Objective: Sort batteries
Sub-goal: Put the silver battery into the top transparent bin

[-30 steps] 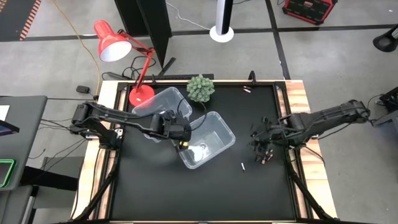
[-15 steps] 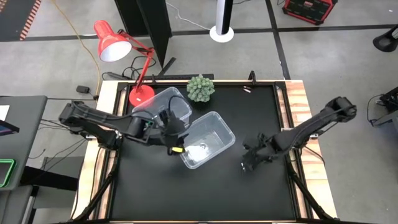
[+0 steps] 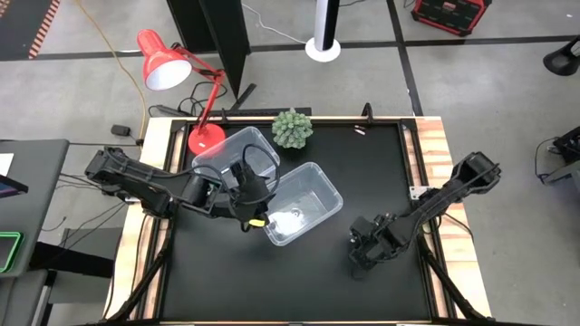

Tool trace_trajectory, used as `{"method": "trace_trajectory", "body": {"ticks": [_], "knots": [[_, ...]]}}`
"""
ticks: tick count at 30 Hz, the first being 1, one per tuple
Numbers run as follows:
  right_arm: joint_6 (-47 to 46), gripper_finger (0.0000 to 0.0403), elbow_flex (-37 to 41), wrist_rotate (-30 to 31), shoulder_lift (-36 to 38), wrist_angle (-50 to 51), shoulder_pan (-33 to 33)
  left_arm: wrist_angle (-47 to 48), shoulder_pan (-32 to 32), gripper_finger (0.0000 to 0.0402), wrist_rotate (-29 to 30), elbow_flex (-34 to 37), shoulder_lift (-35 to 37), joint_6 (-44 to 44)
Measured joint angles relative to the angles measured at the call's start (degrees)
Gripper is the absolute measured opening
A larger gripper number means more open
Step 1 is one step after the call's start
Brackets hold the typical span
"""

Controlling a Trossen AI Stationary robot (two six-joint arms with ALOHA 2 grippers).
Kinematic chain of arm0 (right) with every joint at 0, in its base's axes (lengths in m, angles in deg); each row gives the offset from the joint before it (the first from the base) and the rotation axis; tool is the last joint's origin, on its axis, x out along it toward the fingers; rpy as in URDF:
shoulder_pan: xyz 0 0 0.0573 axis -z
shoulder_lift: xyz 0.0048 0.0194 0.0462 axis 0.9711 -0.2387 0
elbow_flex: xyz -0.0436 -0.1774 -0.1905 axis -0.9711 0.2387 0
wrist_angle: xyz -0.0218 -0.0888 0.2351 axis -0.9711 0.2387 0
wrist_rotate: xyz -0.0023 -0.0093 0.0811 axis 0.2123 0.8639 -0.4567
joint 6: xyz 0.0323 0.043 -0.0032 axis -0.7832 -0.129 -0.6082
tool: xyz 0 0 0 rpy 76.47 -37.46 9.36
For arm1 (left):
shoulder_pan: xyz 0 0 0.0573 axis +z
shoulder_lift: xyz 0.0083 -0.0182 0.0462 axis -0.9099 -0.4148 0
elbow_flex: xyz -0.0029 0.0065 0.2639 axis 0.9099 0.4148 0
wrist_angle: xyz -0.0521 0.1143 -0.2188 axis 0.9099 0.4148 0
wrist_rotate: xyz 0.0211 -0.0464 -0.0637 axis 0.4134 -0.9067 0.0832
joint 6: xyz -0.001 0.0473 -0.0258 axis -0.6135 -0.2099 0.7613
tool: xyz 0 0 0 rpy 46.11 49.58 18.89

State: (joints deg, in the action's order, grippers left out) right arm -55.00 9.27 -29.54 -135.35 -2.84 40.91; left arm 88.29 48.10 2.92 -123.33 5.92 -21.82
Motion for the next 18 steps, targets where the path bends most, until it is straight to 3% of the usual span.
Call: {"method": "trace_trajectory", "body": {"ticks": [7, 18], "knots": [[-1.7, 0.0199, -0.1, 0.6, -2.3, 0.4, 0.0, 0.1, -0.6, 0.0219, 0.0, 0.0, 0.0, 1.0], [-0.6, 0.0045, 0.0, 0.0, -2.5, 0.8, 0.0, 0.0, -1.0, 0.0219, -0.1, 0.0, 0.0, 1.0]]}}
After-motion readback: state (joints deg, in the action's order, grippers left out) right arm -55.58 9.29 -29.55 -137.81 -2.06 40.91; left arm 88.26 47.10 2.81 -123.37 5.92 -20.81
